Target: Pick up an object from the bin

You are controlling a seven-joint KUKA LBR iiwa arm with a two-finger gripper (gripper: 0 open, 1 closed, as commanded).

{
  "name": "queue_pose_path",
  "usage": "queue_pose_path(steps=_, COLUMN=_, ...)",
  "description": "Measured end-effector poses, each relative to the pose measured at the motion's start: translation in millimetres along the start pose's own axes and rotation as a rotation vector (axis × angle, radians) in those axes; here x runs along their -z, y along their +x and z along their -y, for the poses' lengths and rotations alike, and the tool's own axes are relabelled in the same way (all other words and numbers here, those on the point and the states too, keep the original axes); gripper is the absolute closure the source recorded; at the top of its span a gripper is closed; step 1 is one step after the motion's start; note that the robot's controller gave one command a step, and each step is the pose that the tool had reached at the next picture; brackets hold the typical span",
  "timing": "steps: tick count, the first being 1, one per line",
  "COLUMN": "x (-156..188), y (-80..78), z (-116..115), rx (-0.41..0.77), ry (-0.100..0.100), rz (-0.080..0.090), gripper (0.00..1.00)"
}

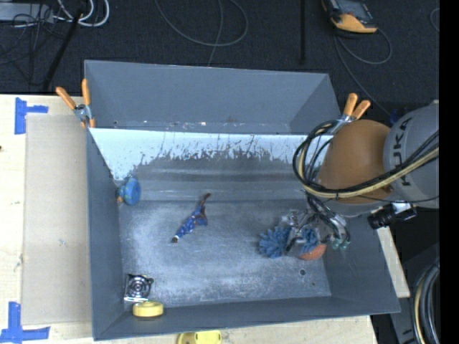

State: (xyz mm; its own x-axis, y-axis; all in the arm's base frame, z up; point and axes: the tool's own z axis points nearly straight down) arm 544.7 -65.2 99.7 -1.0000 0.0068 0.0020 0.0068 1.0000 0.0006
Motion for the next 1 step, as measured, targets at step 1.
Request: queue_pose_path(steps=1, x=1.1, y=-0.1, z=0.0, rx=0.000, ry=0.000, rz=0.000, gripper=1.00)
